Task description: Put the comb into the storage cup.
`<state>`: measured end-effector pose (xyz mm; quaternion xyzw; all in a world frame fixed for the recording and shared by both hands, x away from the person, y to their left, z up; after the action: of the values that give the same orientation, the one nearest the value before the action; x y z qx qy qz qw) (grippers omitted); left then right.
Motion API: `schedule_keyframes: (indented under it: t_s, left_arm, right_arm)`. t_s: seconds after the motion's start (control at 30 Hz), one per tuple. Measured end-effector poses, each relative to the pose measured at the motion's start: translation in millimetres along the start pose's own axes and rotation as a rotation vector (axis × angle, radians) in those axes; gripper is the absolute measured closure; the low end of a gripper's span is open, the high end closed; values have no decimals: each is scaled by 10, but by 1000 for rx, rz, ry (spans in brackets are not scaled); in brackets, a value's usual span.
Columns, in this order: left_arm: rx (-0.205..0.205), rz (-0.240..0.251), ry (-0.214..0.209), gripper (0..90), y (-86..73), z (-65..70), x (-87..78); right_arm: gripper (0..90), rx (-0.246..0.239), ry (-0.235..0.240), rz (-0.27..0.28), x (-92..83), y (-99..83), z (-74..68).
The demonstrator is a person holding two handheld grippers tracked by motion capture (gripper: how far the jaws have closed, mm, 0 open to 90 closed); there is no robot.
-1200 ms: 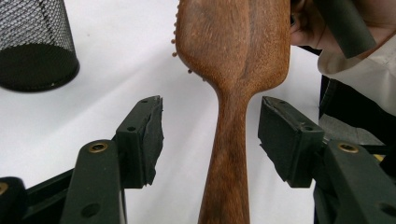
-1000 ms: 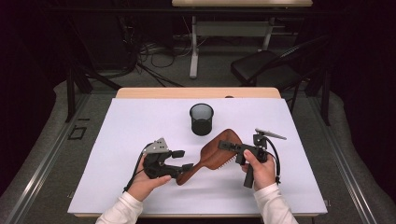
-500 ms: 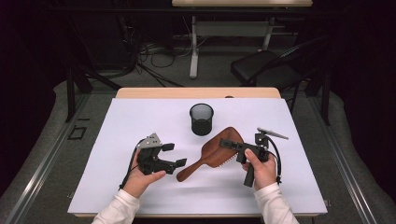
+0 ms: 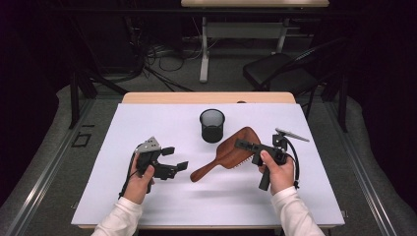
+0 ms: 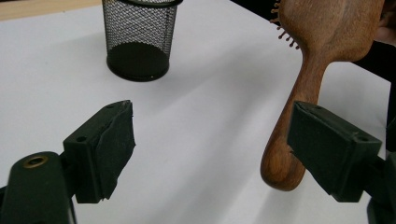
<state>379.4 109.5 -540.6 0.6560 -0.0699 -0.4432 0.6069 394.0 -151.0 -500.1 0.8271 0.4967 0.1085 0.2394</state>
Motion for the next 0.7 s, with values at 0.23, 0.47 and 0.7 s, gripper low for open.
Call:
schedule_keyframes:
  t_s: [0.23, 0.47, 0.7]
  left_arm:
    - [-6, 7, 74, 145, -8, -121, -29]
    - [-26, 21, 122, 61, -12, -231, -67]
    - [-42, 27, 159, 8, -34, -313, -81]
  right_arm:
    - [495, 5, -2, 27, -14, 109, -36]
    - [495, -3, -22, 45, -8, 203, -51]
    - [495, -3, -47, 44, 19, 293, -79]
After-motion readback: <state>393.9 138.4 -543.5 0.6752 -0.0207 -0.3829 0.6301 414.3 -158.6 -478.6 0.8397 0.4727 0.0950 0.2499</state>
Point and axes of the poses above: each handheld gripper's, and its own axes: x roughly forward along the jaws, y roughly out of its top, z roughly to its right, the point moved 8 cm from there along x, roughly forward along the jaws, and after that the axes turned 13 degrees about y, right-handed, at the moved point
